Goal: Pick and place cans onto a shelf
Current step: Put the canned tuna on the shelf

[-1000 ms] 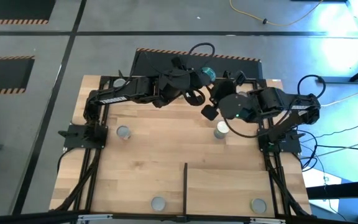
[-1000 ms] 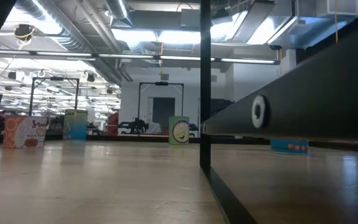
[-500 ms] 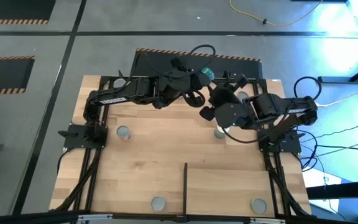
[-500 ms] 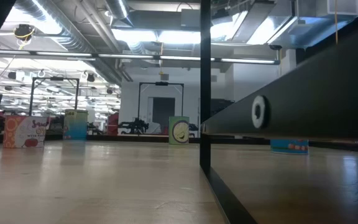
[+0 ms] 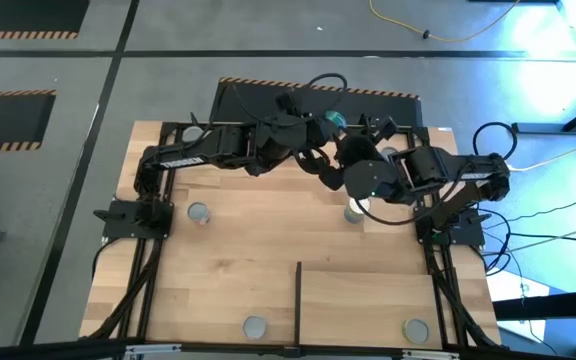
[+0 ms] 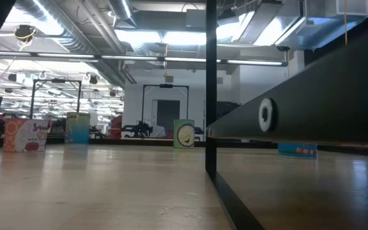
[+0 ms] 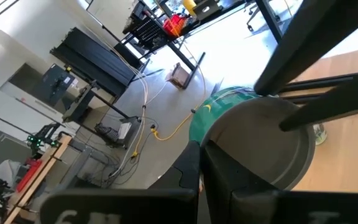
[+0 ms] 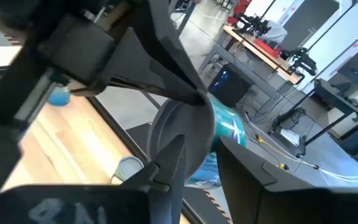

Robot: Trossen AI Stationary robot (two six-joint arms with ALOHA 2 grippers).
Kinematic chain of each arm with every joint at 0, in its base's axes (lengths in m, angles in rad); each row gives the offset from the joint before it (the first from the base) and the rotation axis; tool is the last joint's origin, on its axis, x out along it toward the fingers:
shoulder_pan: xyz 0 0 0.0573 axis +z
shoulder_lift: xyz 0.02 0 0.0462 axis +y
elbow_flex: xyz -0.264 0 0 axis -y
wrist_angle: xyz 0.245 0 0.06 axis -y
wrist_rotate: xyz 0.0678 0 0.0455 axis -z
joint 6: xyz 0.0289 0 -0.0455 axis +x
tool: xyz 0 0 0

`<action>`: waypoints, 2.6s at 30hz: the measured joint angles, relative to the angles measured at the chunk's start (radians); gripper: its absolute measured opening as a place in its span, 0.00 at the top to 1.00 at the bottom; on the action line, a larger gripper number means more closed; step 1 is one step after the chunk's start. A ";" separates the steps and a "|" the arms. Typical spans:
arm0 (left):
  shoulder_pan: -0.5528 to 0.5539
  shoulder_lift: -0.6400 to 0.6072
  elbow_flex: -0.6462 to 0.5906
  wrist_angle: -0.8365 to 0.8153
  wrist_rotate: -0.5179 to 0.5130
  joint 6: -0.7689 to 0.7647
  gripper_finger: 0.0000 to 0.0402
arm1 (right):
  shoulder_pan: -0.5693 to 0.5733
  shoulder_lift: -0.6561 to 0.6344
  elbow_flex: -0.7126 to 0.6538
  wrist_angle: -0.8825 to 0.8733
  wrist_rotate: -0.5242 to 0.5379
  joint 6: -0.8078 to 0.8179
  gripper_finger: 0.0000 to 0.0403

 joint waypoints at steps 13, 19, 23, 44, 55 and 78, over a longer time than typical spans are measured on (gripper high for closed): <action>-0.016 0.000 0.000 0.000 -0.022 0.049 1.00 | -0.006 0.001 0.000 -0.006 0.001 0.001 0.77; -0.031 0.001 -0.001 -0.001 -0.044 0.104 1.00 | -0.007 0.001 0.001 -0.041 -0.030 0.053 0.77; -0.032 0.001 -0.001 0.000 -0.044 0.121 1.00 | -0.007 0.001 0.001 -0.043 -0.034 0.053 0.77; -0.030 0.001 0.000 0.006 0.036 0.262 1.00 | -0.007 0.002 0.001 -0.058 0.010 0.002 0.77; -0.033 0.001 0.000 -0.002 0.068 0.292 1.00 | -0.007 0.002 0.001 -0.056 0.018 0.002 0.77; -0.054 0.001 0.000 -0.018 0.082 0.338 1.00 | -0.012 0.001 0.001 -0.117 -0.073 0.156 0.77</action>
